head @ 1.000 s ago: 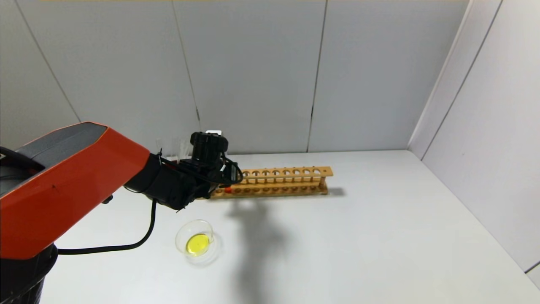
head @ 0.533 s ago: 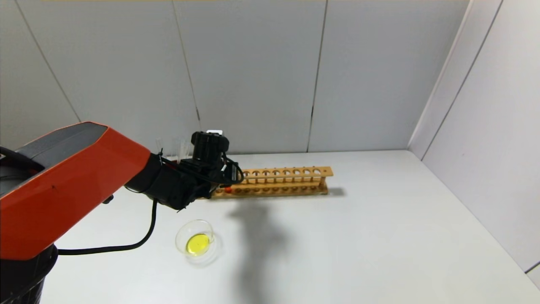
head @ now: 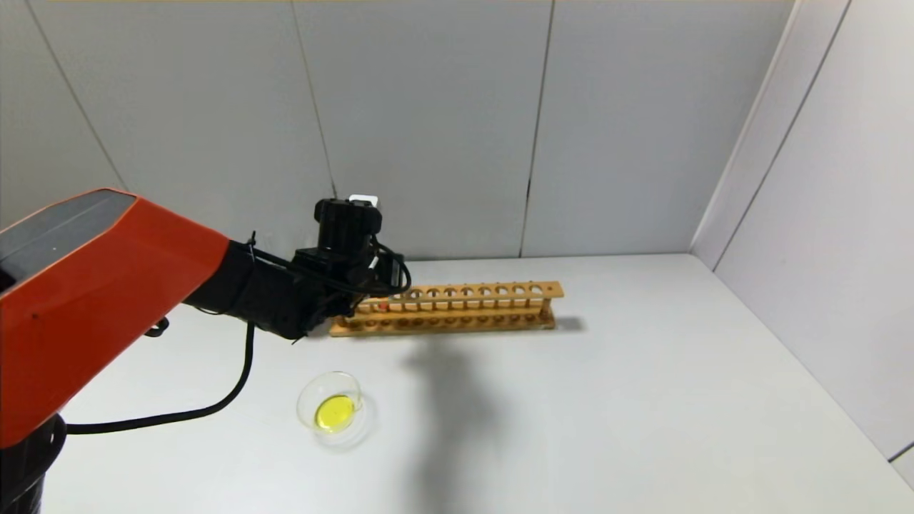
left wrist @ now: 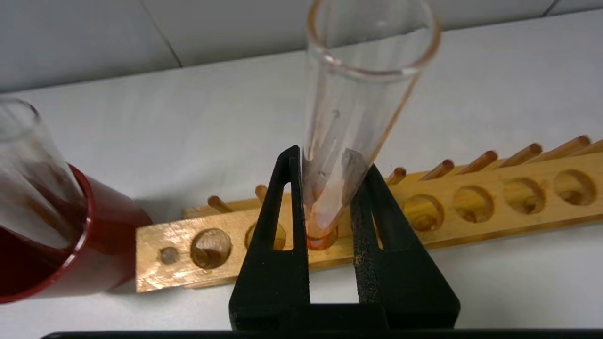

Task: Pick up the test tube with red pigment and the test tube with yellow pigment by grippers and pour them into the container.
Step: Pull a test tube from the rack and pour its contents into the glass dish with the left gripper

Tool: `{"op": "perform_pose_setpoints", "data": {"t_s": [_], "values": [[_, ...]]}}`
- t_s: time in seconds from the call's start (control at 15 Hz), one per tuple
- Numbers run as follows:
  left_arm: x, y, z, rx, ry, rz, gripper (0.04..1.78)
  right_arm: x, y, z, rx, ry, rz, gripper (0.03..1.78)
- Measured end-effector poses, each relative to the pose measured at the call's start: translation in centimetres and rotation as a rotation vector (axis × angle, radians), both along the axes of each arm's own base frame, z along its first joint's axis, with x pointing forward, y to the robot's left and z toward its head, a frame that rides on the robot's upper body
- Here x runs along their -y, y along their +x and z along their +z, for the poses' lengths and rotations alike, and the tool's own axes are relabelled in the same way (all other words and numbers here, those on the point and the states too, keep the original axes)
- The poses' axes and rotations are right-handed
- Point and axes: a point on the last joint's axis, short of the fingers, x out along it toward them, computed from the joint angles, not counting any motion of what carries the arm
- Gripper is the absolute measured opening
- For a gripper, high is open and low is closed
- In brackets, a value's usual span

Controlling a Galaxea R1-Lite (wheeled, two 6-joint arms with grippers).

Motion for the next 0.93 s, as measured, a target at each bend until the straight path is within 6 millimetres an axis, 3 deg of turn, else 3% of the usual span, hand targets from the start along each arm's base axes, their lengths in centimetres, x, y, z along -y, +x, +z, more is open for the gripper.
{"op": "perform_pose_setpoints", "data": {"t_s": [0.6,0.93], "values": [[-0.9,-1.9,6.9,0.162,-0.029,-0.006,0.31,0.0,0.0,0.0,0.000,0.000,0.000,1.75],[-2.7,-4.9,8.8,0.214,-0.013,0.020,0.31,0.0,0.0,0.0,0.000,0.000,0.000,1.75]]}}
